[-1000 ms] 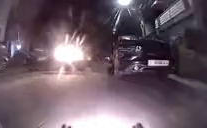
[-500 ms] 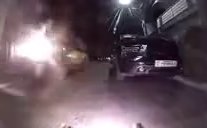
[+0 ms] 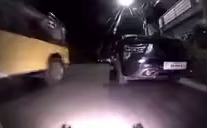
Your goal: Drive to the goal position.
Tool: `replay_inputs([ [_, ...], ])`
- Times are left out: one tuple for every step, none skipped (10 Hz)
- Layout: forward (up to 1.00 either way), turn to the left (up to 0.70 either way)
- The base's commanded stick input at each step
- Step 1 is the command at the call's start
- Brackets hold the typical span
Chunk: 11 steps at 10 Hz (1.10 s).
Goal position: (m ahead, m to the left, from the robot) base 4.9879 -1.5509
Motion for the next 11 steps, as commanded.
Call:
replay_inputs([
  [0.6, 0.0],
  [0.6, 0.0],
  [0.6, 0.0],
  [0.6, 0.0],
  [0.6, 0.0],
  [0.6, 0.0],
  [0.6, 0.0],
  [0.6, 0.0],
  [0.6, 0.0],
  [0.6, 0.0],
  [0.6, 0.0],
])
